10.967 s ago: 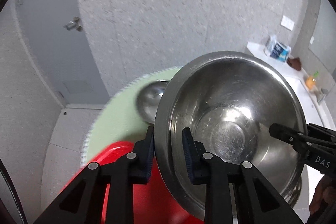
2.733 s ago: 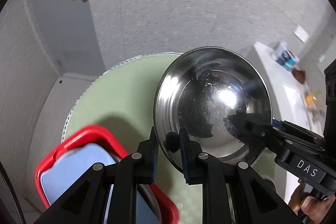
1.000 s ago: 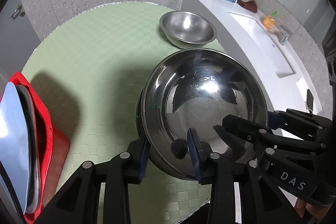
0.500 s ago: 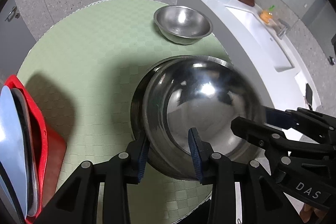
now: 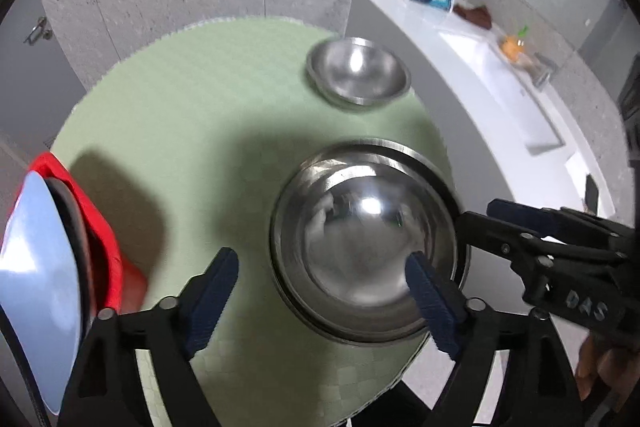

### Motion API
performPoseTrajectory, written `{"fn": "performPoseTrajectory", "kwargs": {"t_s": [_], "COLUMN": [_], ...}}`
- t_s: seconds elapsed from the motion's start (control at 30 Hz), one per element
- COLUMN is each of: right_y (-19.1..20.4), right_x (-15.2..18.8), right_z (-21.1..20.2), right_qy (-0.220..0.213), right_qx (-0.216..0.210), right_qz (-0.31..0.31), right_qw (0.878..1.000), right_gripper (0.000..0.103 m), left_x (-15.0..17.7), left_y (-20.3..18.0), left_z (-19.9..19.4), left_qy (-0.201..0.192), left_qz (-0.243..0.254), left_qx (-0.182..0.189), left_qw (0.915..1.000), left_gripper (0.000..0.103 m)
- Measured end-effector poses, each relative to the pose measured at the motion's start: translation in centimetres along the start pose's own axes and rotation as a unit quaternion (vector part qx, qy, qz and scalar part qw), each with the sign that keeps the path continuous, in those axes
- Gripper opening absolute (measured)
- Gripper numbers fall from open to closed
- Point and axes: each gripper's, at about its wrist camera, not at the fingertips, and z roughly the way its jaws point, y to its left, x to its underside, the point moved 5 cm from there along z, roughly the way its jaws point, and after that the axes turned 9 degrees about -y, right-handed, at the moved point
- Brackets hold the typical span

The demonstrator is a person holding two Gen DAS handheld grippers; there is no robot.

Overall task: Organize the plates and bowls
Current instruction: 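Move both grippers to another steel bowl and close on its rim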

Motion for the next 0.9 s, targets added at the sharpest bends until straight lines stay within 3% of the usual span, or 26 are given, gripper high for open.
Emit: {"fn": "performPoseTrajectory", "kwargs": {"t_s": [0.2,0.43,0.7,0.9], "right_y": [-1.6,-3.5,-6.5,-7.3], "right_x": [-2.6,-7.7,-14.2,-15.6], "right_z": [0.3,2.4,8.2,13.1], "right_qy": [-0.018,-0.029,0.003,0.055], "right_qx": [-0.016,-0.040,-0.058,-0.087], "right_qz": [0.012,0.006,-0.015,-0.033], "right_qw": [1.000,0.999,0.998,0.994], "right_gripper": [0.047,0.048,0.048,0.048], "left_x": [-2.5,-6.8,-11.0,-11.9], "left_y": [0.8,0.7,0.6,1.2], "left_z": [0.2,4.2,11.6,16.8], "left_qy": [-0.011,-0.011,0.028,0.073], "left_qz": [-0.019,-0.041,-0.072,-0.100], "left_qx": [-0.011,-0.033,-0.070,-0.092], "left_qw": [0.9997,0.9986,0.9945,0.9880], "left_gripper": [0.082,0.083,0.085,0.083]}}
